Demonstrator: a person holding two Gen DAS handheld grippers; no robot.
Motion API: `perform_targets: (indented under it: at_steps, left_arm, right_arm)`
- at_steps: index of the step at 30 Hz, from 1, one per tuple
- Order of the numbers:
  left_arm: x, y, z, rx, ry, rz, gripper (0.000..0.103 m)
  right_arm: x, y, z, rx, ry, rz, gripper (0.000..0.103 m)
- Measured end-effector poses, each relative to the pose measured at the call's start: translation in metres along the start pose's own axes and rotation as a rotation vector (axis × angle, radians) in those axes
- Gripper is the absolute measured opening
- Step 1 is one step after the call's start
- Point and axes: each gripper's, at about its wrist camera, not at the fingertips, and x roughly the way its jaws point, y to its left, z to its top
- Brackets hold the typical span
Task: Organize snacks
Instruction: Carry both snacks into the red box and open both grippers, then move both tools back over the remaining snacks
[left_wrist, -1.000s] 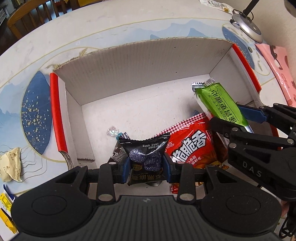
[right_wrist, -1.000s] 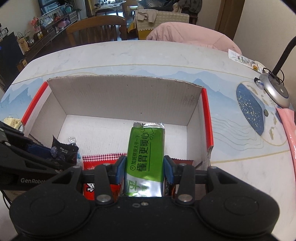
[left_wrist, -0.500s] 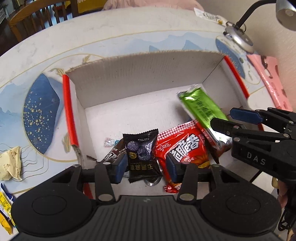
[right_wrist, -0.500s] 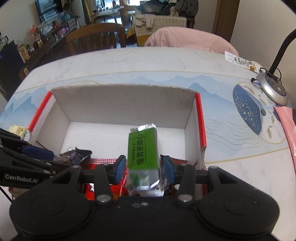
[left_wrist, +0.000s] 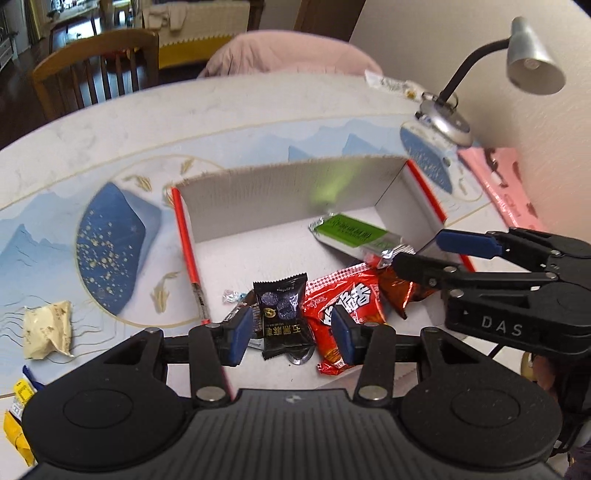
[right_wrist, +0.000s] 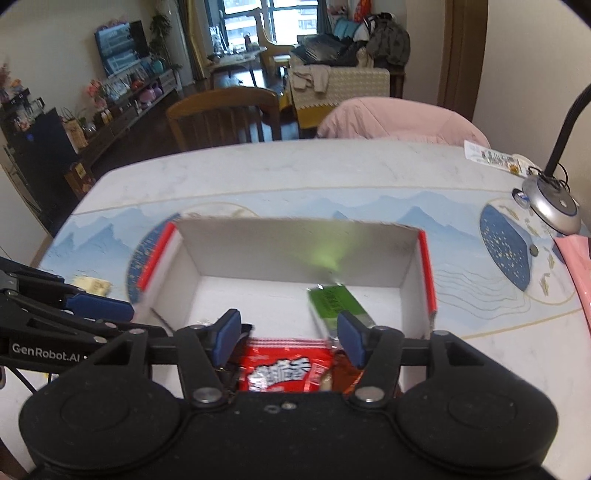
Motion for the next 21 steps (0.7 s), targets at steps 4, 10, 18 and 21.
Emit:
perform_targets:
  at_steps: [4,10,18,21]
  left_arm:
    - [-0.022,0.009,-0.009,0.002,-0.046,0.002,0.045]
    - [-0.054,0.031,-0.023,-0.012,-0.108,0.014,0.049]
    - [-0.097,0.072,-0.048,-0.047,-0.202,0.05,0.056]
    - [-0.11,0.092,-0.059,-0.076,-0.235,0.079,0.064]
  right_arm:
    - [-0.009,0.014,0.002,-0.007,-0.022,0.019,0.058]
    - [-0.017,0.038,0.005,-0.016,-0.042,0.059,0.062]
    - [-0.022,0.082,0.006,-0.061,-0.074,0.136,0.087]
    - [-0.021,0.101,0.007,-0.074,-0.076,0.167,0.092]
